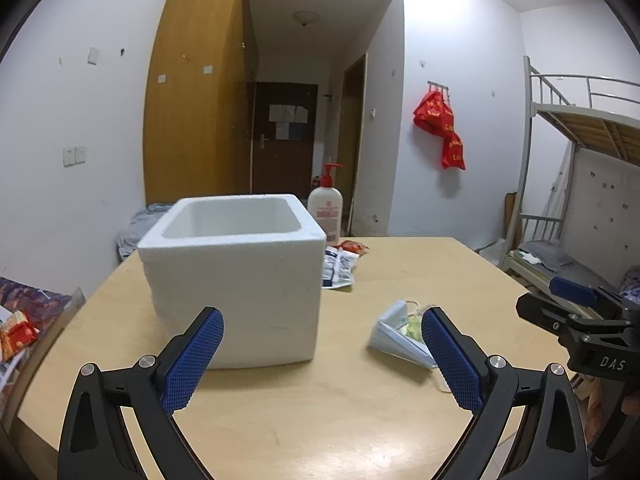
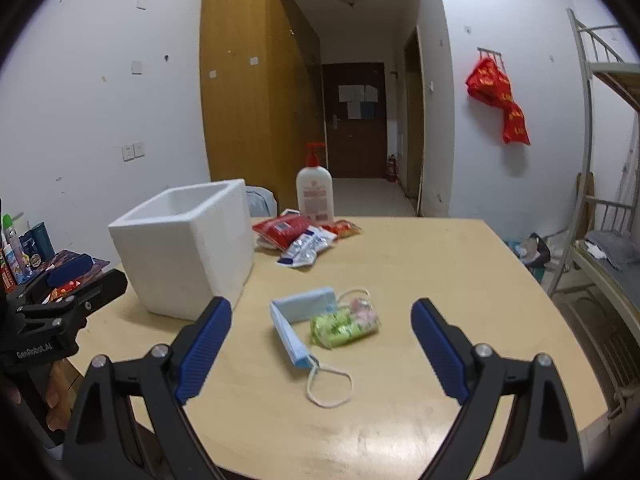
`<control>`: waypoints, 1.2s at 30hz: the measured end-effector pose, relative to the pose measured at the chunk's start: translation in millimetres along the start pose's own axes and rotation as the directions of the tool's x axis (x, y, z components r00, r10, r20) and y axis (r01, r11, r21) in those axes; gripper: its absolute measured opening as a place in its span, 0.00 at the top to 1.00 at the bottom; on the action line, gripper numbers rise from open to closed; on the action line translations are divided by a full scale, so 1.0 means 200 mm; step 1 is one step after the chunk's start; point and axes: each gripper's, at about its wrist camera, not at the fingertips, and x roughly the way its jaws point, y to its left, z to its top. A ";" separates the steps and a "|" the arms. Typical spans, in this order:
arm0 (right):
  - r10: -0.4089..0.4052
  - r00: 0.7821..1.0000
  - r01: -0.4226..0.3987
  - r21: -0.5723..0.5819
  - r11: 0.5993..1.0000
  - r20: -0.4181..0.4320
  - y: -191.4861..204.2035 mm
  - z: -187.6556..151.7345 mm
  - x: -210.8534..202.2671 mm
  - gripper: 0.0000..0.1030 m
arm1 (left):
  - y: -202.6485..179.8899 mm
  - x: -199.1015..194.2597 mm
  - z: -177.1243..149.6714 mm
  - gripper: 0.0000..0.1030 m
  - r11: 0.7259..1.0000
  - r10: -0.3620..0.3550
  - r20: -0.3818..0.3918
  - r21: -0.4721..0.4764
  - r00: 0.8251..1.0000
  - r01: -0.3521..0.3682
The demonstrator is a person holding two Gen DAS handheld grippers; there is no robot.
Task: Organize soft objects
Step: 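Withdraw both grippers from the box toward the blue mask and snack bag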
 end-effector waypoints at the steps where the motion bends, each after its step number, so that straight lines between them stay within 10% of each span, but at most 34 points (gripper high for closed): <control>1: -0.001 1.000 0.001 0.006 1.000 -0.005 -0.01 -0.01 0.00 0.09 | -0.01 0.00 -0.01 0.03 1.000 -0.003 0.001 -0.002 1.000 0.003; 36: -0.045 0.994 0.055 0.099 0.994 -0.100 -0.28 -0.23 0.08 0.09 | -0.24 0.32 -0.17 0.03 0.985 -0.173 -0.122 -0.028 0.977 0.171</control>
